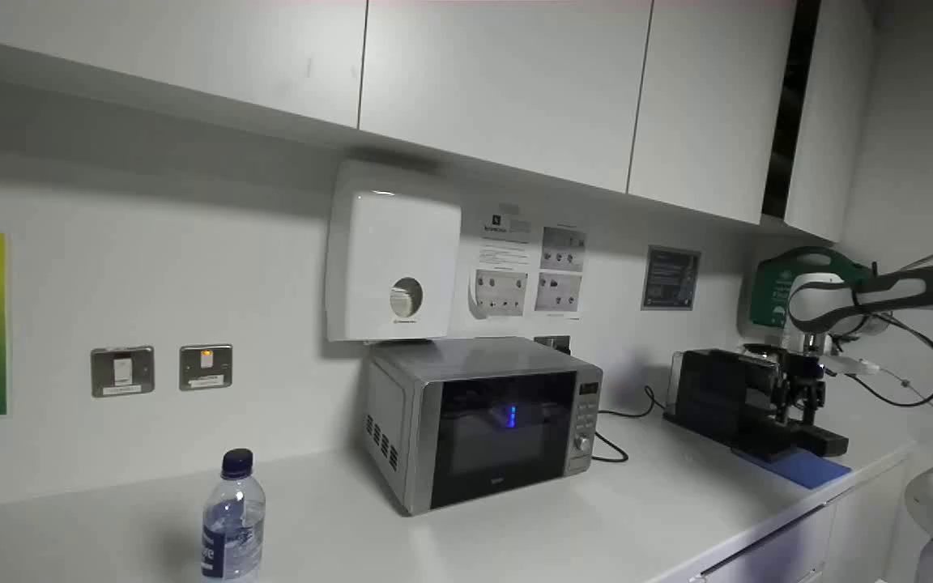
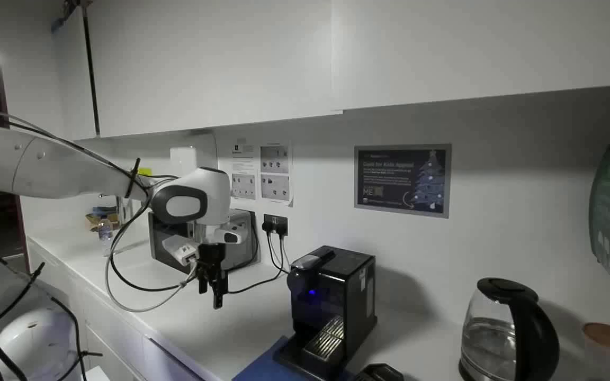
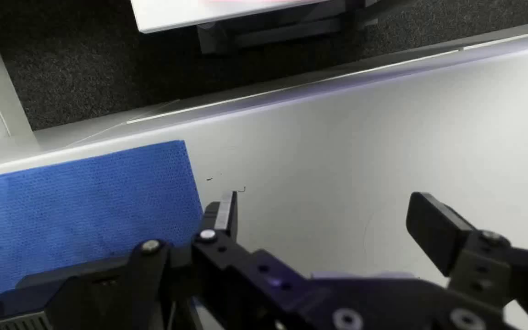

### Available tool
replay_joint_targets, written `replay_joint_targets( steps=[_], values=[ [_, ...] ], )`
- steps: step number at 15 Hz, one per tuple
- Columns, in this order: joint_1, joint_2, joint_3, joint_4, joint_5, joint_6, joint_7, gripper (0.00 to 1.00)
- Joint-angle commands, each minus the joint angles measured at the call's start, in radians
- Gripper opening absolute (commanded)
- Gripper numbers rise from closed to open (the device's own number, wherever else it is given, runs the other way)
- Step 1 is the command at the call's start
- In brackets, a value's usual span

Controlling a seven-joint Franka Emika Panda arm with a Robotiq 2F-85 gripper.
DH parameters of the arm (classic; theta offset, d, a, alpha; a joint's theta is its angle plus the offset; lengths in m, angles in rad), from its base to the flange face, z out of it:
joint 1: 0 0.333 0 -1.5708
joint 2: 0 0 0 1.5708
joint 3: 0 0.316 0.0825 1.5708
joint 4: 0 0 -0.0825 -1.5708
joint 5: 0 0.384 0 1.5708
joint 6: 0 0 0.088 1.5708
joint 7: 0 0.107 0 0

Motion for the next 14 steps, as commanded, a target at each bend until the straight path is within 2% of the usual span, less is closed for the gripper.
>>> replay_joint_targets(
  steps=[1, 7, 14],
  values=[
    [-0.008, 0.002, 0.007, 0.001, 0.004, -0.001, -0.004, 1.00],
    [-0.009, 0.006, 0.009, 0.001, 0.009, 0.008, 0.012, 1.00],
    [-0.014, 0.079, 0.065, -0.005, 0.080, 0.200, 0.263, 1.00]
  ],
)
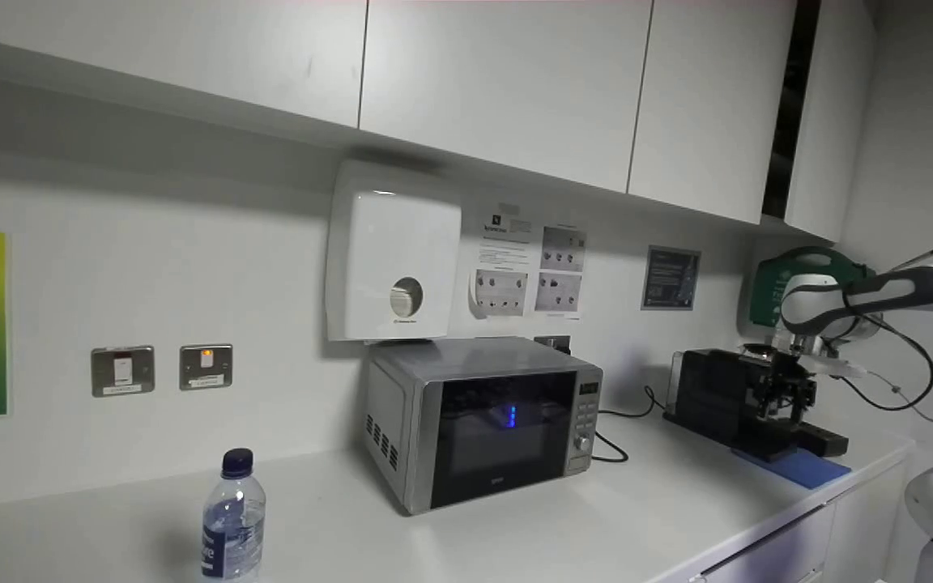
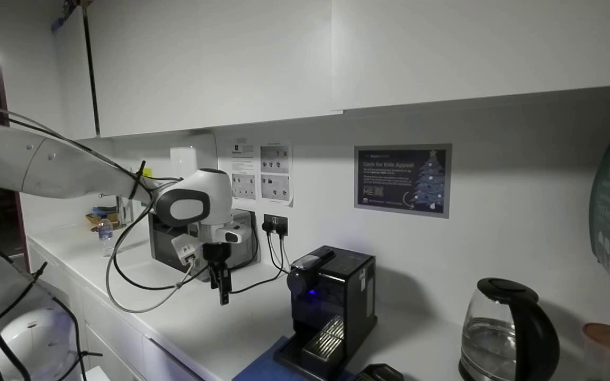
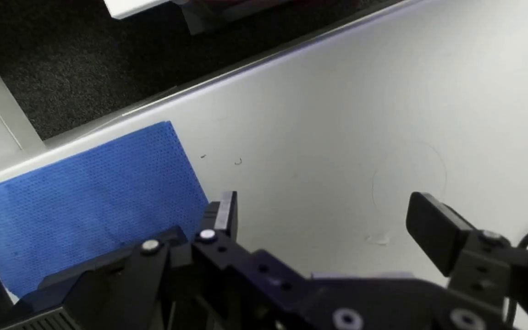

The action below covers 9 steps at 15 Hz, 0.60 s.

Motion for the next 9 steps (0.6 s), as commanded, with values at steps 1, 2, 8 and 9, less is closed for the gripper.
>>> replay_joint_targets(
  steps=[1, 2, 8, 9],
  values=[
    [-0.009, 0.062, 0.049, 0.001, 0.063, 0.117, 0.118, 1.00],
    [-0.006, 0.082, 0.063, 0.002, 0.081, 0.154, 0.151, 1.00],
    [0.014, 0.199, 0.130, 0.023, 0.176, 0.326, 0.288, 1.00],
    [0.021, 0.217, 0.136, 0.026, 0.201, 0.355, 0.304, 1.00]
  ],
)
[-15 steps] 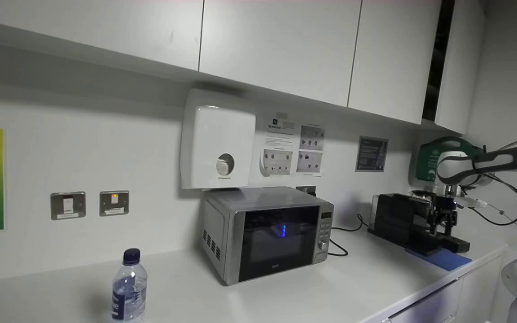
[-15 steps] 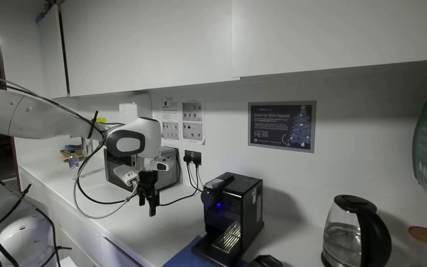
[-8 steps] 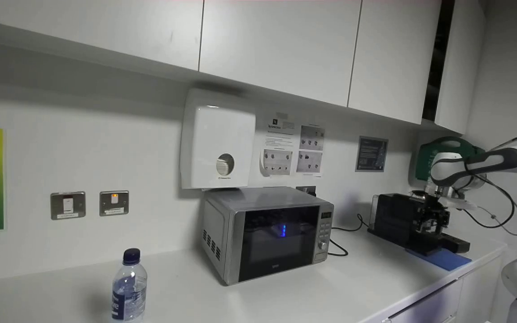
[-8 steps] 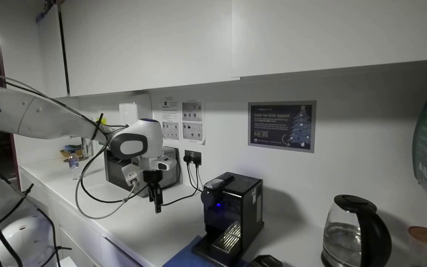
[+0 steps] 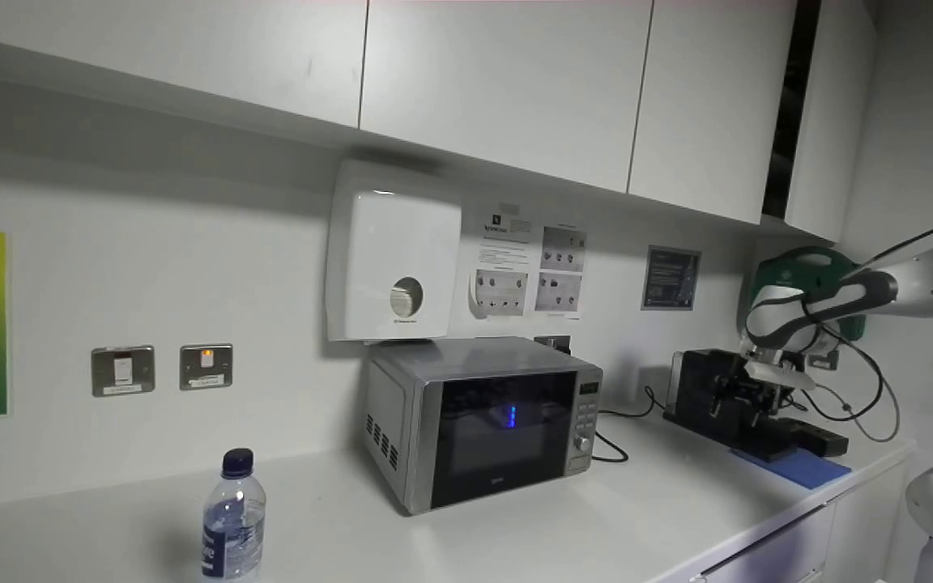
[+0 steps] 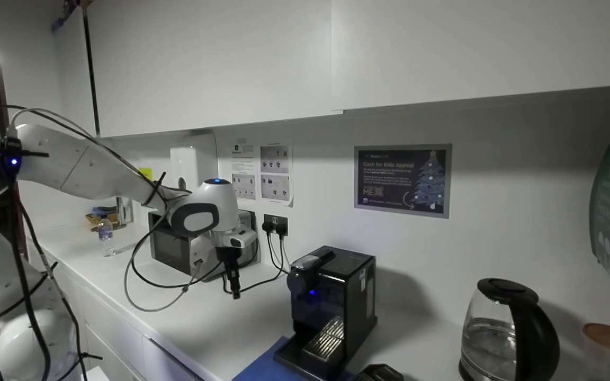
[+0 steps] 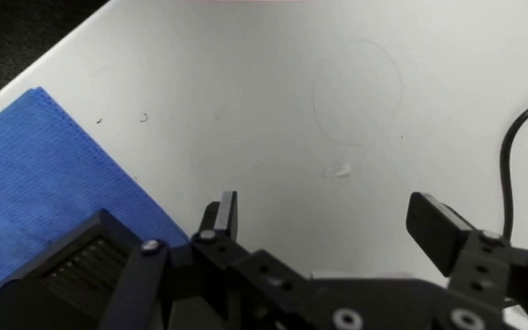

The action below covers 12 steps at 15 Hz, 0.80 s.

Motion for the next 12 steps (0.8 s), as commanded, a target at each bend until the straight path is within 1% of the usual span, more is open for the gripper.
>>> replay_joint_targets(
  steps=[1, 4, 8, 12],
  values=[
    [0.020, 0.076, 0.030, 0.026, 0.082, 0.115, 0.078, 1.00],
    [0.045, 0.124, 0.046, 0.033, 0.161, 0.229, 0.116, 1.00],
    [0.091, 0.177, 0.051, 0.046, 0.276, 0.364, 0.124, 1.00],
    [0.153, 0.223, 0.044, 0.068, 0.436, 0.489, 0.106, 1.00]
  ],
)
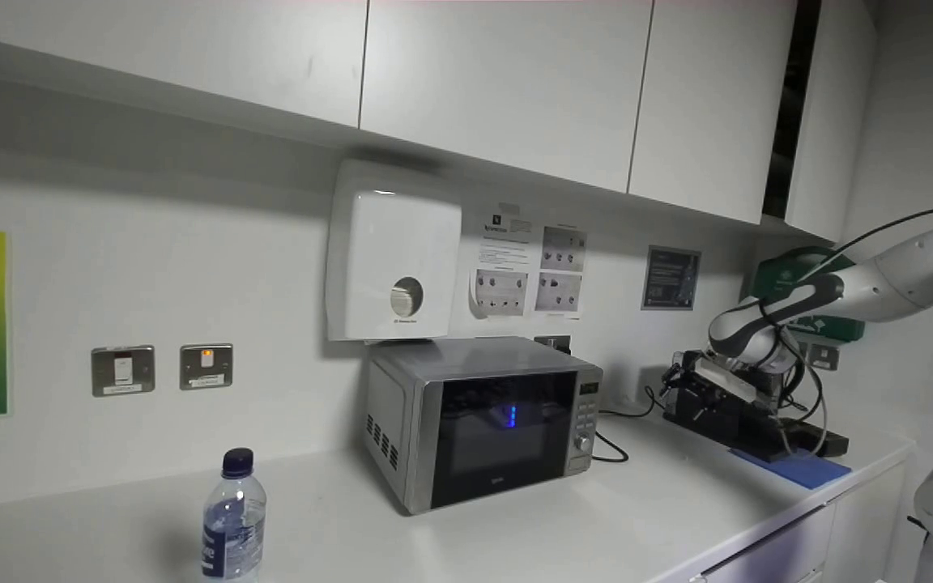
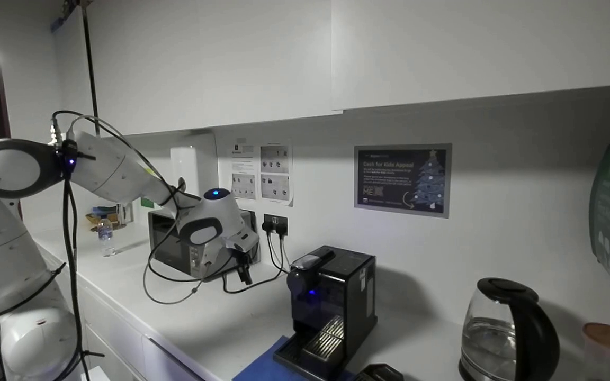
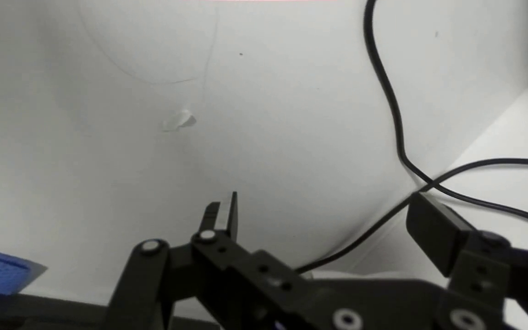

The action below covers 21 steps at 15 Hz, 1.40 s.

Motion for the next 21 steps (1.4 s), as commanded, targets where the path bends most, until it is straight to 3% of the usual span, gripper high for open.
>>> replay_joint_targets(
  steps=[1, 8, 12, 21],
  values=[
    [0.060, 0.053, -0.007, 0.044, 0.148, 0.107, -0.006, 1.00],
    [0.186, 0.148, -0.015, 0.134, 0.456, 0.321, -0.095, 1.00],
    [0.231, 0.217, -0.013, 0.221, 0.582, 0.374, -0.200, 1.00],
    [0.232, 0.355, 0.019, 0.449, 0.858, 0.392, -0.469, 1.00]
  ],
)
